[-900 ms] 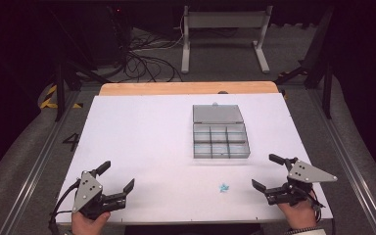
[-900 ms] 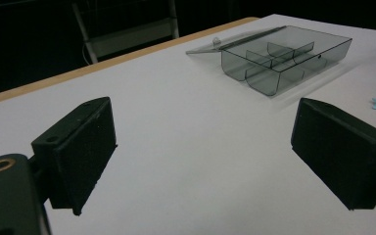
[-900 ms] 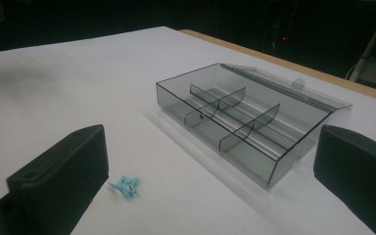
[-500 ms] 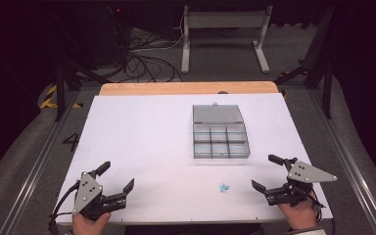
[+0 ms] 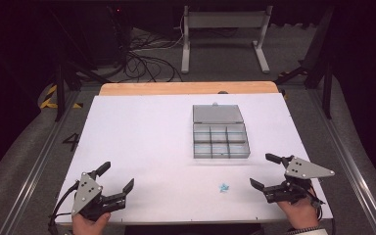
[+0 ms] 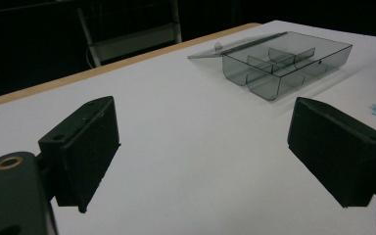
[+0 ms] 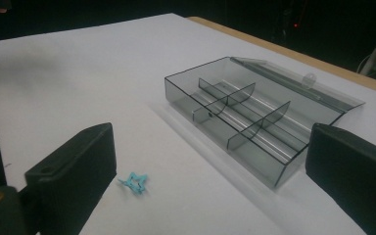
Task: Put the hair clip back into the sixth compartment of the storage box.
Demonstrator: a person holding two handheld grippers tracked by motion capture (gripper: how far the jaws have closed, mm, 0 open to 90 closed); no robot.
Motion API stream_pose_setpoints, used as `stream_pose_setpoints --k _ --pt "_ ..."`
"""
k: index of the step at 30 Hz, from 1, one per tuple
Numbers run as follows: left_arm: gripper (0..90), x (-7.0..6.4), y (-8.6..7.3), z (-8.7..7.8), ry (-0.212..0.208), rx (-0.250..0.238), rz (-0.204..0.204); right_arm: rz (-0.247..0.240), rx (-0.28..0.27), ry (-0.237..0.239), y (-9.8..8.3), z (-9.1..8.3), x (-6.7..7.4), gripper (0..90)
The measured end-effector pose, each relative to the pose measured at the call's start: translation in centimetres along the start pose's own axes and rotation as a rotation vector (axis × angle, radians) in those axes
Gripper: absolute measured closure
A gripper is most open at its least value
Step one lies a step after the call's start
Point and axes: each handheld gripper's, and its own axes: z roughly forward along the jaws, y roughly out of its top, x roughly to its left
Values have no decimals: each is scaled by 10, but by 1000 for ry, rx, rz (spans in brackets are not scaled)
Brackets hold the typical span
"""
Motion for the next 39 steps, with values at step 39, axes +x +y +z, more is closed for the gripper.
stream_pose_setpoints --k 39 --pt "129 0 -1 1 -2 6 0 -98 124 110 47 54 23 51"
